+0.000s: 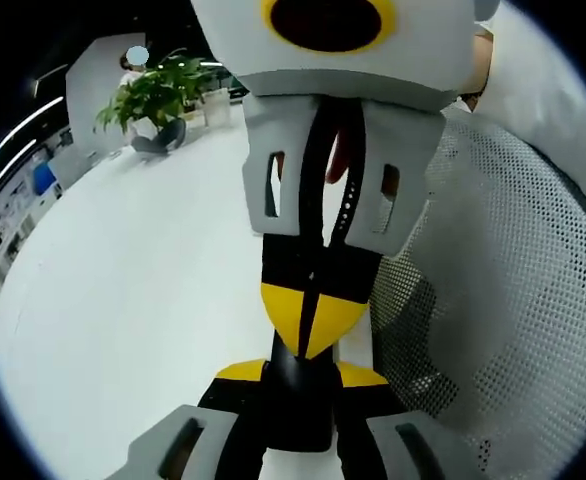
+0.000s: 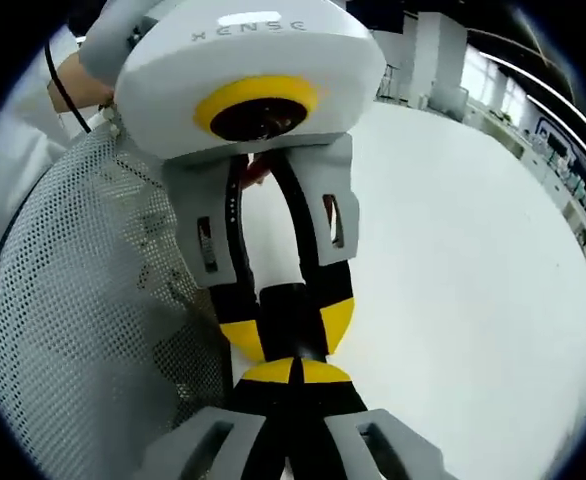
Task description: Press the specified remote control buttons in sequence, fully releasing each button before pressing the next.
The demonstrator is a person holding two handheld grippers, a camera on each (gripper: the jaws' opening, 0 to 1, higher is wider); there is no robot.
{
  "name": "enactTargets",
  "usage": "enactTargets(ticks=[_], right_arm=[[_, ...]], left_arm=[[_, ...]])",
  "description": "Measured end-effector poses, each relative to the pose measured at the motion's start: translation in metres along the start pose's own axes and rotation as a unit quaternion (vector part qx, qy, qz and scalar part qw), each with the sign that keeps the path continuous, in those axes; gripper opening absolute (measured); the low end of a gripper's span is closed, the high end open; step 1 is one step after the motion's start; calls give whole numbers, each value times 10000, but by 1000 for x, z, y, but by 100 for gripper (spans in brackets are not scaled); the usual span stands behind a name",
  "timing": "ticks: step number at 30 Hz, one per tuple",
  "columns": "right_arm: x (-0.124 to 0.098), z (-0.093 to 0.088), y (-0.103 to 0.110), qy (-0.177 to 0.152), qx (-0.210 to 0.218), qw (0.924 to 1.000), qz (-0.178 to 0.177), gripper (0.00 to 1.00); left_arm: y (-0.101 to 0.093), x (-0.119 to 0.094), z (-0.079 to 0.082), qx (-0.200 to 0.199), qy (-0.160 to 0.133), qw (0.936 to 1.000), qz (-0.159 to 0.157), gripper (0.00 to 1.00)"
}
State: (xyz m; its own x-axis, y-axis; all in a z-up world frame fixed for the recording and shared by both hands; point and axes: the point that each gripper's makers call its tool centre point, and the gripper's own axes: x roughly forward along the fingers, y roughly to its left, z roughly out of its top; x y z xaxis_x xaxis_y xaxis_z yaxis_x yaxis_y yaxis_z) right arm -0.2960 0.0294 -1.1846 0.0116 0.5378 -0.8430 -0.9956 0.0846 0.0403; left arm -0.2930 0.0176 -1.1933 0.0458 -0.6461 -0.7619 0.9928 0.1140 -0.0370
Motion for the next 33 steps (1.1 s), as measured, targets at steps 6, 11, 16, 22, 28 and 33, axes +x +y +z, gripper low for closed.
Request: enactTargets(ticks=[6,11,16,22,28,33], right_arm=[[-1,-1,1,-170,-77,9998,-64,0],[-2,-1,0,-304,-22,9995,-5,0],[-8,-9,-4,-533,603,9967,-131,8],[-18,-29,-12,-452,773,9956,-281,26],[-17,-39,-19,-325,777,9957,-391,36],[-9,-35,-17,-321,662,9969,-280,38]], left_arm=[[0,0,0,38,98,9999,1,23],[0,1,0,-22,132,9999,60,23],[0,0,0,-44,110,9999,121,23],[0,1,-1,-42,235,9996,172,23],[1,0,-1,-67,149,9997,184,23],[1,-1,-1,-161,-29,9997,180,24]])
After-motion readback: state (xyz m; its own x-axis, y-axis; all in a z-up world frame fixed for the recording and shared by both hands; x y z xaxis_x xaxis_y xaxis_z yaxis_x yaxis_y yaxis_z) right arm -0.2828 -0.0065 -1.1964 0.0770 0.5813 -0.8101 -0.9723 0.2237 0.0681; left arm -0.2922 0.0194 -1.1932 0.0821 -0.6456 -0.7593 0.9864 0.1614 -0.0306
